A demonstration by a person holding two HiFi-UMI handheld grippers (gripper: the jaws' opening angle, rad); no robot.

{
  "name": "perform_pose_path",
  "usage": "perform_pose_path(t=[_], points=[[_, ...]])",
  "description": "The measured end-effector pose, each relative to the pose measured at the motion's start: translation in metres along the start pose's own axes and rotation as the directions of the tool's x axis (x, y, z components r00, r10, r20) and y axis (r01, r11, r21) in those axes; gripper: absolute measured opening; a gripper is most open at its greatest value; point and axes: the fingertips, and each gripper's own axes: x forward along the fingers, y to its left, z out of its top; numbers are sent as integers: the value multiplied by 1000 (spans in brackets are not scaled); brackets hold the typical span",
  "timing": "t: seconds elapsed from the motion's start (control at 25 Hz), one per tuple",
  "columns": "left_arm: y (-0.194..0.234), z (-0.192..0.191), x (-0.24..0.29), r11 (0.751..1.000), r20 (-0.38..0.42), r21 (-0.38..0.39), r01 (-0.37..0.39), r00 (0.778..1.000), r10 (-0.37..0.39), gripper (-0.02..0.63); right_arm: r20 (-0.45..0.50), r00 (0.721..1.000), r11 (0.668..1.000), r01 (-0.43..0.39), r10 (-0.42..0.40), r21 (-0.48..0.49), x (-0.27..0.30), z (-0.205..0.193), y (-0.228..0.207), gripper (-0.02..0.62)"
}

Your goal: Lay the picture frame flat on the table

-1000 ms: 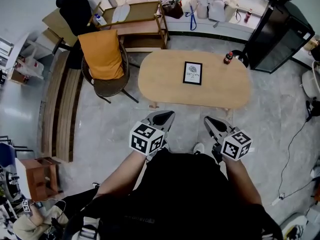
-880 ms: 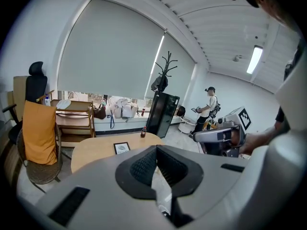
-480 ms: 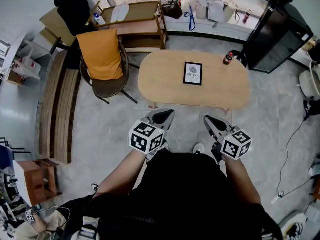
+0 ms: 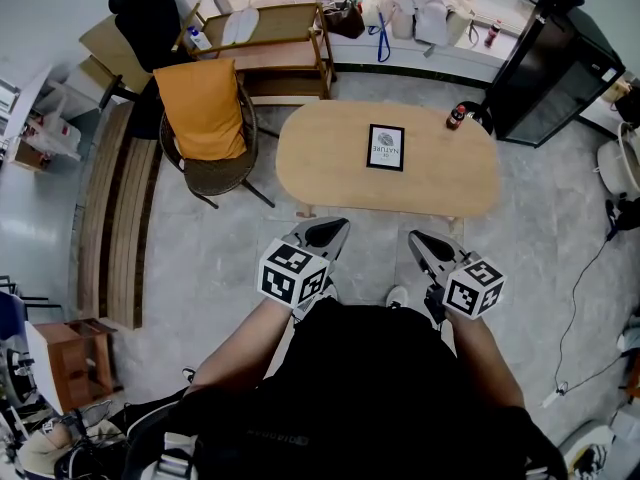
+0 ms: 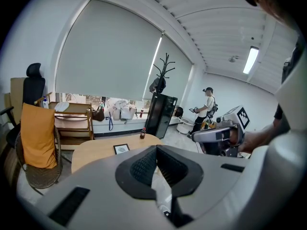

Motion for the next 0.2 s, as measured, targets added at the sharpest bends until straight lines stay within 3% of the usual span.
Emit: perform_pose_path(t=[0.2], points=[[-1,-2,-2,1000,2,3,-2,1000,2,5,1,1000,1000,-1,1,-5,-1,0,0,2]])
